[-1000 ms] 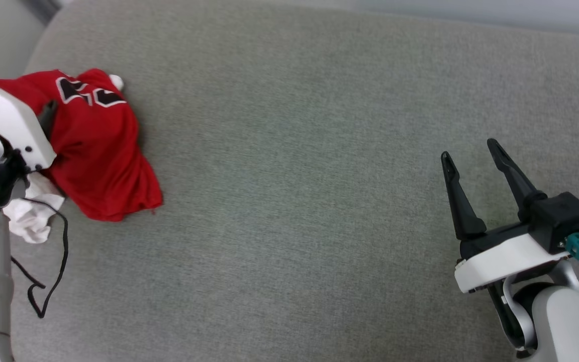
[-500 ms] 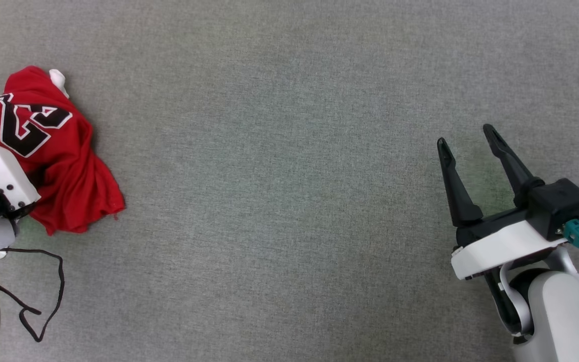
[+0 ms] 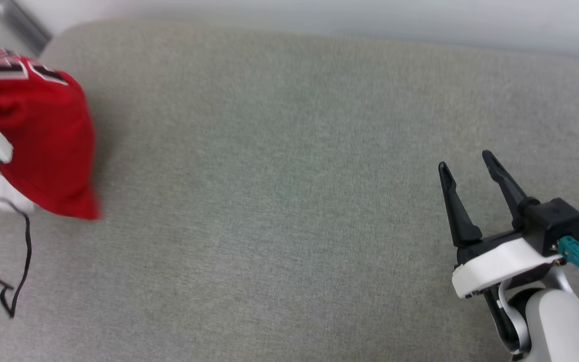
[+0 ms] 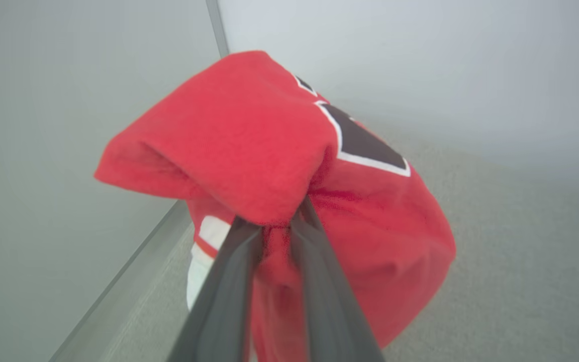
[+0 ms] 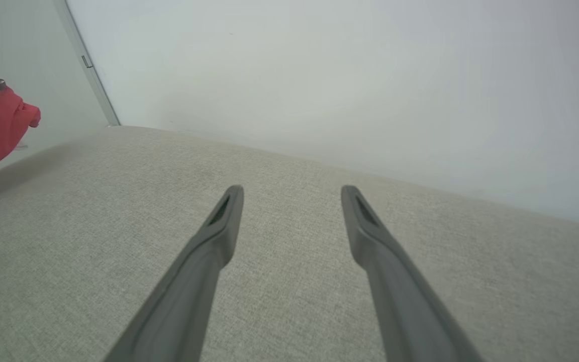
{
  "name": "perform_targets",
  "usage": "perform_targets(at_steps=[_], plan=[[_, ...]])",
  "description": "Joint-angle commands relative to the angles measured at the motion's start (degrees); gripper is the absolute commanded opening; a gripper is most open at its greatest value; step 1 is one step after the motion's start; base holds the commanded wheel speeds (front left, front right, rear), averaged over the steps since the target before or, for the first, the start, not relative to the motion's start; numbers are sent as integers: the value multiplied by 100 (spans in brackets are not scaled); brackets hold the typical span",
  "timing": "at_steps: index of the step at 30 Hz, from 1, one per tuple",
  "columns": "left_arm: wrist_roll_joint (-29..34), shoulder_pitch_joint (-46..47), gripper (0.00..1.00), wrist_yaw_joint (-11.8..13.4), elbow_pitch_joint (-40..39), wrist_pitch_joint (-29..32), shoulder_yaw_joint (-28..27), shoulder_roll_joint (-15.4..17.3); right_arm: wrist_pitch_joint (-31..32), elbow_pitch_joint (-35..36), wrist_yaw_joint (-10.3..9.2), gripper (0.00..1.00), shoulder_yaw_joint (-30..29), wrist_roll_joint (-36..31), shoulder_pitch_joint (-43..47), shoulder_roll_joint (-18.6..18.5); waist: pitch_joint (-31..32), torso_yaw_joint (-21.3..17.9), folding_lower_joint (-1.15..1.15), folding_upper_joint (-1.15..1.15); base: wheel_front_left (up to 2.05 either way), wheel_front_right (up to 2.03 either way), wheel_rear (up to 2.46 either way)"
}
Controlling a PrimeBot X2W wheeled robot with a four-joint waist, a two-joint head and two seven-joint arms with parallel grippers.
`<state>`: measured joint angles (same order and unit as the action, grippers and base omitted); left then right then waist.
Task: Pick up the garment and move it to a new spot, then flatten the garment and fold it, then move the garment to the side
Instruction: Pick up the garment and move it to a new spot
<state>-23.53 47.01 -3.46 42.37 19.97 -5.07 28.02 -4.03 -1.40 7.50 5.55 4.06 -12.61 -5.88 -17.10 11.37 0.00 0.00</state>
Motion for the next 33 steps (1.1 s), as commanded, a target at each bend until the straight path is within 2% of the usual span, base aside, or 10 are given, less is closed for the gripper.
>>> perform_targets(at_steps=[1,7,13,22,29,33], plan=[[41,110,0,38,-99,-224,-8,17,-8,-6,-2,100,-30,-18,97,32,292,64,0,0,0,0,0],[270,262,0,76,-432,-1014,124,3,-33,-1,-2,100,-175,-5,368,150,784,12,0,0,0,0,0],[452,41,0,95,-854,-1576,414,-318,24,18,-2,100,-289,-26,616,228,1197,-206,0,0,0,0,0],[453,-718,0,-78,-1701,-1960,1114,-1203,196,199,-2,100,-332,-62,930,284,1542,-1025,0,0,0,0,0],[356,-1365,0,-195,-2135,-2086,1747,-1947,318,384,-2,100,-359,-60,1009,296,1427,-1797,0,0,0,0,0],[342,-1763,0,-257,-2194,-2071,2209,-2196,321,430,-2,100,-352,-21,1009,301,1282,-2120,0,0,0,0,0]])
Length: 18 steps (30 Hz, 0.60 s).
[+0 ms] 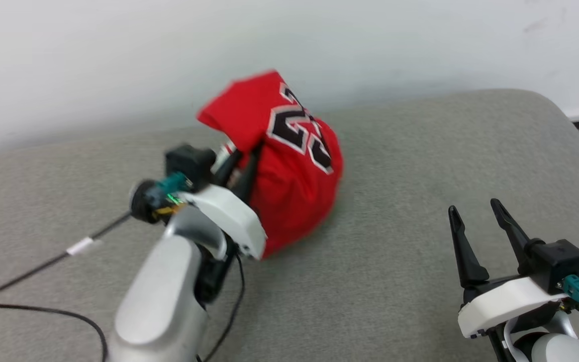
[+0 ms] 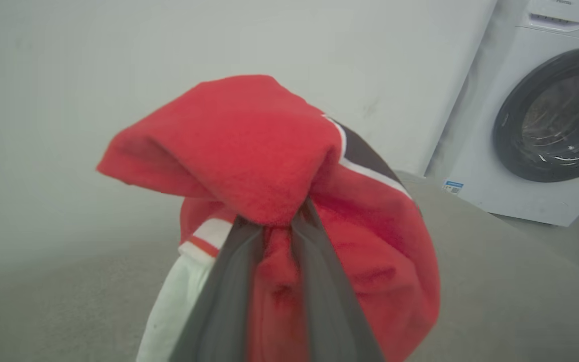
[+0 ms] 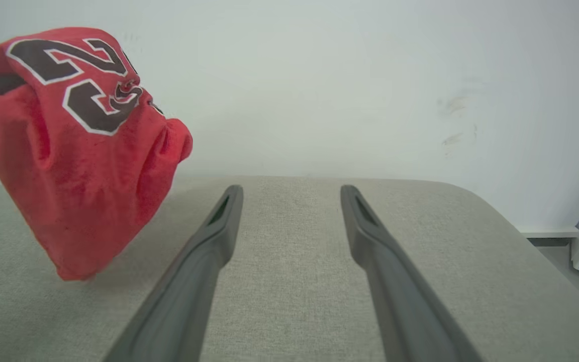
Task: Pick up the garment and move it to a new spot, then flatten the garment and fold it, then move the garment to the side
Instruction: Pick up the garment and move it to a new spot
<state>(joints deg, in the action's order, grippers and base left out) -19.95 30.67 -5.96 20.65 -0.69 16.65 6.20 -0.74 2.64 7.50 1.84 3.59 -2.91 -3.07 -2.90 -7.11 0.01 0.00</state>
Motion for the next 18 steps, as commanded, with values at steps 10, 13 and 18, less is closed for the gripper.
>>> perform_targets(at_steps=[10,13,18], plan=[[-51,-1238,6,80,89,171,765,-234,-169,-50,-2,100,64,239,-142,24,-498,-510,-1,0,0,0,0],[-107,-1398,83,66,130,213,905,-231,-209,-102,-2,100,66,267,-198,24,-517,-441,-1,0,0,0,0],[-91,-1275,100,152,-84,-151,933,-269,-236,-163,-2,100,17,264,-200,23,-433,-224,-1,0,0,0,0]])
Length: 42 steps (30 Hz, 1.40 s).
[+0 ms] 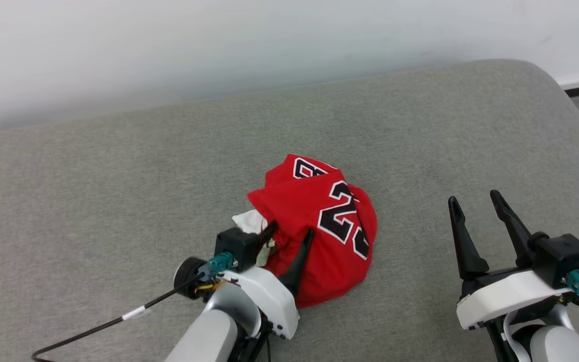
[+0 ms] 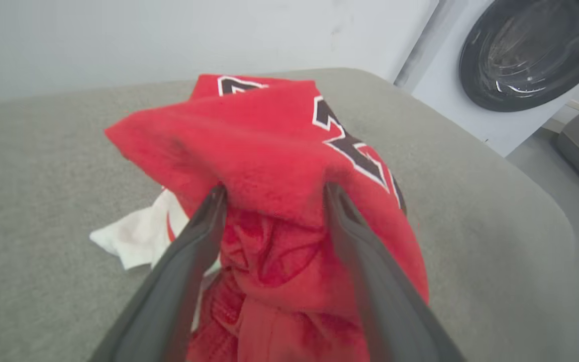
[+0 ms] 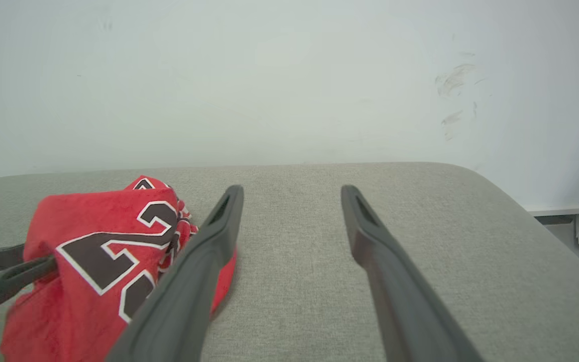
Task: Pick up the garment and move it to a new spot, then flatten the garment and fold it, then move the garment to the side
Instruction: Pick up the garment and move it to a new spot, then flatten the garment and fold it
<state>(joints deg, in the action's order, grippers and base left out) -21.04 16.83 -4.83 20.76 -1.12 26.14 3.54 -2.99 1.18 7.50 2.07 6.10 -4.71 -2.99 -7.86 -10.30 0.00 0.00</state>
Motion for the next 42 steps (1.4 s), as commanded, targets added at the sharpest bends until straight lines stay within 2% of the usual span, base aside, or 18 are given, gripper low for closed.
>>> perform_targets(at_steps=[1,10,16,21,23,38,42], plan=[[41,154,100,59,-167,-204,-33,-7,-18,-12,-2,100,-6,3,-24,16,94,144,0,0,0,0,0],[228,263,100,481,-790,-802,-347,131,60,35,-2,100,-126,-48,142,15,409,584,0,0,0,0,0],[265,-107,100,896,-954,-1007,-752,459,141,108,-2,100,-217,-43,304,15,589,829,0,0,0,0,0],[230,-576,100,1098,-1025,-984,-959,712,201,154,-2,100,-222,2,440,15,695,914,0,0,0,0,0],[196,-757,100,1141,-1043,-971,-1033,806,235,158,-2,100,-223,18,531,14,749,934,0,0,0,0,0],[50,-1160,100,1323,-1315,-943,-1067,787,341,273,-2,100,-254,-5,711,14,824,948,0,0,0,0,0],[87,-1097,100,1335,-1362,-952,-1031,797,615,147,-2,100,-417,184,671,14,789,998,0,0,0,0,0]])
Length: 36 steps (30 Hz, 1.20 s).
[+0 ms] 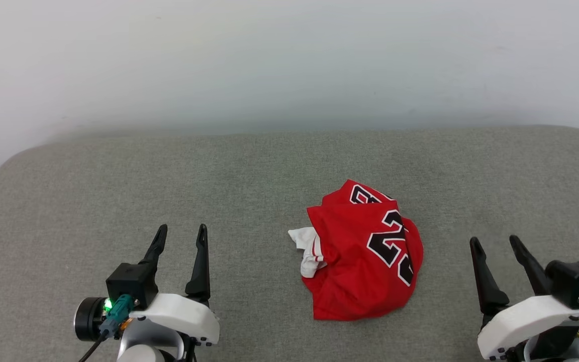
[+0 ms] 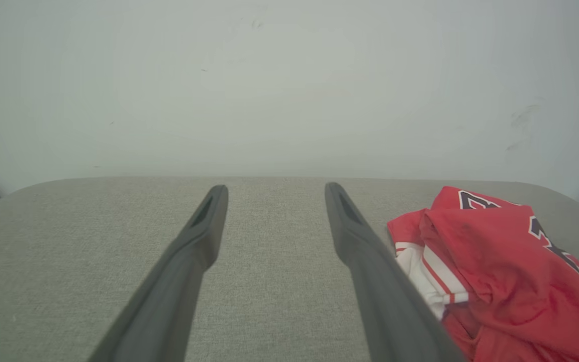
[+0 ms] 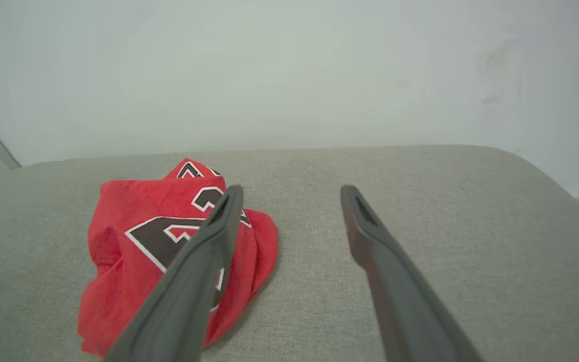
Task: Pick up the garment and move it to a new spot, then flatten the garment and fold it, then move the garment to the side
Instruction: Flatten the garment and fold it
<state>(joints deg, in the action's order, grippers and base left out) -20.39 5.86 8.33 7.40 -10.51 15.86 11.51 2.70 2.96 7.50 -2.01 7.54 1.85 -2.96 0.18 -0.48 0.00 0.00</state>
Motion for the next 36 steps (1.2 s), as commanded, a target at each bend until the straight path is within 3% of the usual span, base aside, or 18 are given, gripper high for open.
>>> perform_targets(at_steps=[1,8,17,21,26,27,28,29,36], plan=[[35,35,100,17,-43,-16,9,3,204,-74,-2,100,-24,116,-32,12,-47,38,0,0,0,0,0],[119,328,100,-39,-119,-78,159,-59,1817,-190,-2,100,236,824,-775,-321,-429,303,0,0,0,0,0],[153,627,100,-123,-18,-248,344,-263,4270,-1,-2,100,1514,1643,-1829,-1000,-829,699,0,0,0,0,0],[141,736,100,-132,61,-311,368,-347,4831,-79,-2,100,1969,1747,-2171,-1198,-956,839,0,0,0,0,0],[115,818,100,-138,146,-375,363,-400,5055,-357,-2,100,2228,1836,-2316,-1360,-1019,942,0,0,0,0,0],[112,823,100,-133,159,-379,353,-402,5038,-385,-2,43,2233,1839,-2338,-1390,-1024,942,0,0,0,0,0],[111,826,100,-126,170,-389,344,-404,5028,-405,-2,15,2237,1853,-2346,-1413,-1030,937,0,0,0,0,0],[105,818,100,-119,179,-402,331,-402,4998,-412,-2,0,2224,1853,-2359,-1424,-1028,919,0,0,0,0,0],[94,695,100,-82,213,-427,252,-341,4556,-8,-2,0,1800,1803,-2257,-1429,-937,602,0,0,0,0,0]])
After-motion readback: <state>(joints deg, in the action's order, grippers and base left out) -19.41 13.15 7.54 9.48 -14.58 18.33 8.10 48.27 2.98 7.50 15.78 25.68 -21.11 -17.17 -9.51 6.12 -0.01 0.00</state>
